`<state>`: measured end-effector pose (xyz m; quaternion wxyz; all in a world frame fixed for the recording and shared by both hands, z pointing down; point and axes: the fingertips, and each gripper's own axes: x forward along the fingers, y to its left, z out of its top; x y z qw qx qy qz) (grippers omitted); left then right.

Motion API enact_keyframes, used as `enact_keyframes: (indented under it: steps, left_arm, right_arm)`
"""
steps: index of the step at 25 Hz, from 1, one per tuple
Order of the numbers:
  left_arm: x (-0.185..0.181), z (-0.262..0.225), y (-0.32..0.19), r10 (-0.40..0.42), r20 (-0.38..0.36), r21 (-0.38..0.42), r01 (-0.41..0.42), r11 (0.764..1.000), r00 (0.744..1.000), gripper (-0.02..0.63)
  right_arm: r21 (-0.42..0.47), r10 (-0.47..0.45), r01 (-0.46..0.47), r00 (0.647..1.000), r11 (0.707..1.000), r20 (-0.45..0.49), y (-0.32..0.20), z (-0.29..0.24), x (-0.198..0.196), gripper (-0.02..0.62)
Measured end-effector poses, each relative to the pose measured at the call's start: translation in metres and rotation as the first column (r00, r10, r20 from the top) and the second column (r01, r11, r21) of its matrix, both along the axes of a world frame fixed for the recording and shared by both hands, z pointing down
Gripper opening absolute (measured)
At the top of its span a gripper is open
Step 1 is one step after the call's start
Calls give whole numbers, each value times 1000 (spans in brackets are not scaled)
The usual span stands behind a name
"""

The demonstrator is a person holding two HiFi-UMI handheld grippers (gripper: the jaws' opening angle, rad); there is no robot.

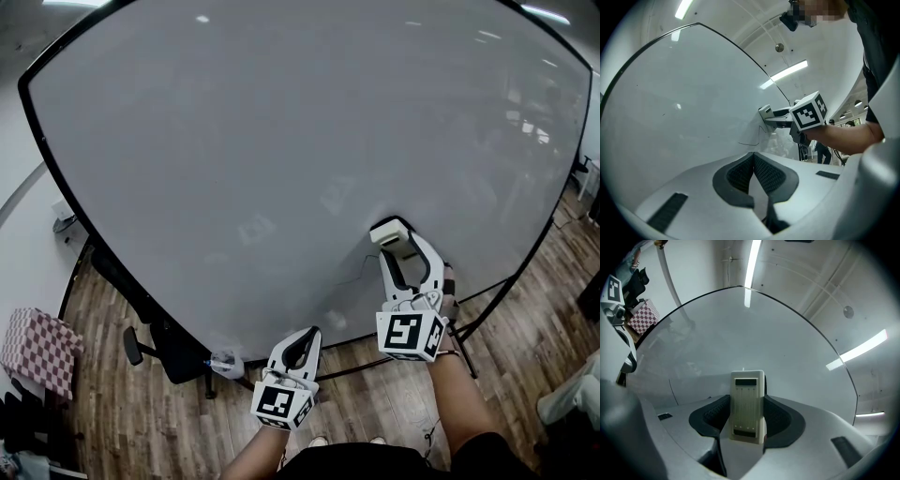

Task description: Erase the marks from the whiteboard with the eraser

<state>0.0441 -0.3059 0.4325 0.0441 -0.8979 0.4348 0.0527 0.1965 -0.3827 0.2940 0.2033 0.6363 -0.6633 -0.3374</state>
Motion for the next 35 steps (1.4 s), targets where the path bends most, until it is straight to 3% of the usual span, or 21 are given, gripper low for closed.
enact_keyframes:
  steps: [15,35]
  left_arm:
    - [-25,12,1,-30,-2,-35,30,999,1000,18]
    - [-57,15,4,-93,-12,-53,92,994,996,18]
  right_arm:
    - [-51,-73,76,995,996,62,4,37,-49,242]
    - [-178,-197,195,980,965,7,11,106,-119,244]
